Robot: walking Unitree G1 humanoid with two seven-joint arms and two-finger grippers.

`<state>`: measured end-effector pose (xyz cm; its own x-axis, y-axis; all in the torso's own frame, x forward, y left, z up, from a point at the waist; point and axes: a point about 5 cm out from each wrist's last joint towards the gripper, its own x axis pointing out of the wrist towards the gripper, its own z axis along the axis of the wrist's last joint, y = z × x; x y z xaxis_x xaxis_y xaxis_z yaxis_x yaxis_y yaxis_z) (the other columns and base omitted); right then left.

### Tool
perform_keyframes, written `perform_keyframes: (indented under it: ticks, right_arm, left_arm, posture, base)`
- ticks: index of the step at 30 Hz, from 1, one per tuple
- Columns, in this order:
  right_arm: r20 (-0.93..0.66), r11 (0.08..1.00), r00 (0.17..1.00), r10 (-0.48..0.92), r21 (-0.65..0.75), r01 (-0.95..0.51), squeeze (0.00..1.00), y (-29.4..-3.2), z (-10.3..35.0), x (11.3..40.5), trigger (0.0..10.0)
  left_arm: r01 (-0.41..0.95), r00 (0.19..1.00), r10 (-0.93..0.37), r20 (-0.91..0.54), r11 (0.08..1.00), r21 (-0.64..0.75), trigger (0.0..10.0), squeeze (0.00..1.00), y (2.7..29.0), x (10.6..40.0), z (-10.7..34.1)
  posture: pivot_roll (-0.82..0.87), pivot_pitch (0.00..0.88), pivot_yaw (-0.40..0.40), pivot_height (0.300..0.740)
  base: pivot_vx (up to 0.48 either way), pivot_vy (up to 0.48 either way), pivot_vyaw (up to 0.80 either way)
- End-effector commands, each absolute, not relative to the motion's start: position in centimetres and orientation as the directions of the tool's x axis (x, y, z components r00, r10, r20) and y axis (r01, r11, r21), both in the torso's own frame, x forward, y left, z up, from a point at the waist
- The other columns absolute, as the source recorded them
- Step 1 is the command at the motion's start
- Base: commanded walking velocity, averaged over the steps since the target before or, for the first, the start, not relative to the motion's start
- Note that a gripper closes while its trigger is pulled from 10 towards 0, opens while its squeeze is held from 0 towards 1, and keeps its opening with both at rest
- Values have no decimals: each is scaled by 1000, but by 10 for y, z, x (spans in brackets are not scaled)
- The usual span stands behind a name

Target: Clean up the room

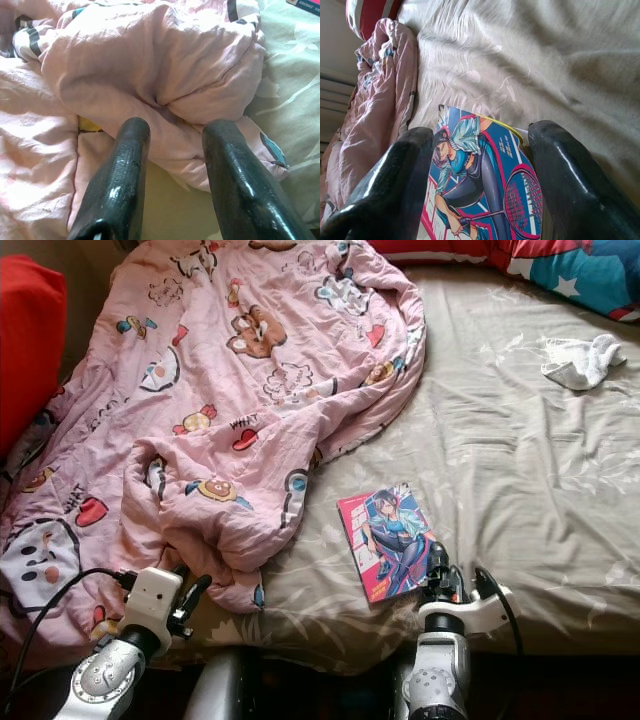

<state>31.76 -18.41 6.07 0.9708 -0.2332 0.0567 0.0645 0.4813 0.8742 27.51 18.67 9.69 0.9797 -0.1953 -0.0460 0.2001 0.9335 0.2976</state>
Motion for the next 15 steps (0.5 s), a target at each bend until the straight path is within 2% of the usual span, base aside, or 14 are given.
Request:
perform_keyframes:
  ticks: [1, 7, 15]
  right_arm:
    - [26, 454, 973, -230, 887, 83, 0, -180, 53, 312, 10000]
    - [-43, 442, 994, -102, 893, 84, 0, -156, 34, 301, 10000]
    - [-45, 446, 994, -100, 891, 85, 0, -155, 33, 297, 10000]
  left_arm:
    - [199, 980, -182, -84, 935, 295, 10000, 0, 192, 267, 87]
    - [206, 978, -188, -90, 932, 297, 10000, 0, 190, 268, 86]
    - [207, 978, -189, -87, 932, 297, 10000, 0, 189, 270, 86]
  posture:
    - [111, 345, 111, 613]
    - [105, 343, 115, 613]
    - [102, 341, 115, 613]
  base:
    - [0, 0, 0]
    - [0, 0, 0]
    - [0, 0, 0]
